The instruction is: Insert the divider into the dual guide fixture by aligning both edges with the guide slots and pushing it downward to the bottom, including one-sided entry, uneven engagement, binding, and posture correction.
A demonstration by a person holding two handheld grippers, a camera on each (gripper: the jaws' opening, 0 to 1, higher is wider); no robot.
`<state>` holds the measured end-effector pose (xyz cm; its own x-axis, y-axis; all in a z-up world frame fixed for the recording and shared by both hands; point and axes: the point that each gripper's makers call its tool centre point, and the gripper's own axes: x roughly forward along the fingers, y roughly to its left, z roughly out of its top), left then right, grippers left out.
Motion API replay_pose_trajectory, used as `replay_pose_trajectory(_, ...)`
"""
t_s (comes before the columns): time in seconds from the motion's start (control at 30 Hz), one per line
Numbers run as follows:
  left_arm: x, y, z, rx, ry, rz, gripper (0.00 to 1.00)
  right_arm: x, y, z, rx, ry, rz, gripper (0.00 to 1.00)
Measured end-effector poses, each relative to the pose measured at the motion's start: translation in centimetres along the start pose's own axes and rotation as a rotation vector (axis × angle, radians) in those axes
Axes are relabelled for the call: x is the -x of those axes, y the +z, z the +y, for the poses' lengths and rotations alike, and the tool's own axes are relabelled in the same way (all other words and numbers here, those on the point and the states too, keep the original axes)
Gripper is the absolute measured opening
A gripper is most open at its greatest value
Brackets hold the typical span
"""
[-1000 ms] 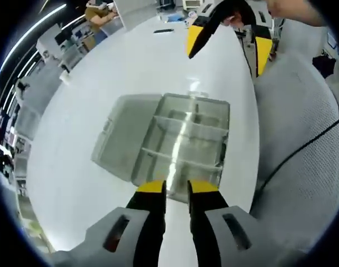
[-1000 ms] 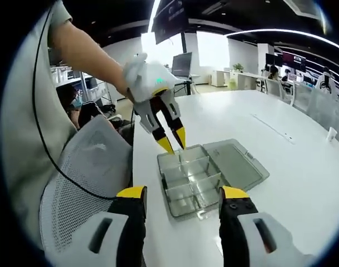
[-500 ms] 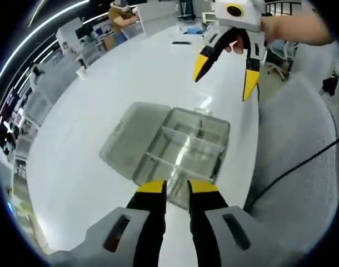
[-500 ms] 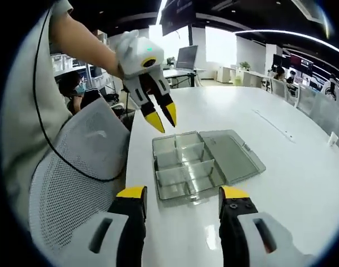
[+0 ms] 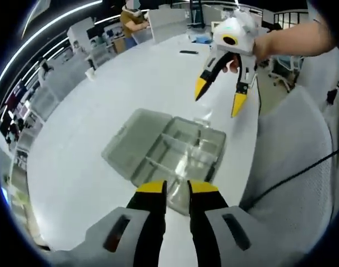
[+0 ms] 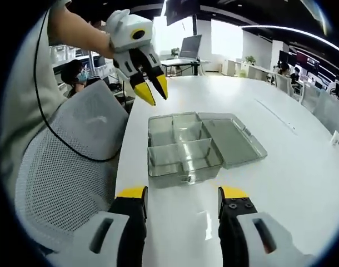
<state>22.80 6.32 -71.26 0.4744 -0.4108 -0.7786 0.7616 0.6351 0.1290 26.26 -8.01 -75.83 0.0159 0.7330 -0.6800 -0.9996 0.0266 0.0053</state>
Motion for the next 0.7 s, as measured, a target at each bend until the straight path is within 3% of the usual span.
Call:
replay_pose_trajectory(0.2,0.1,-0.5,-0.1,0.026,0.007,-0.001,0.12,-0.4,-1.6,-0.8,0.015,0.007,0.029,0.47)
replay_pose_trajectory(0.7,0.3,0.2,0.4,0.055,0.017,-0.025,0.12,-0.5,-4.5,-3.1,0.043,0.031,0.097,0.44)
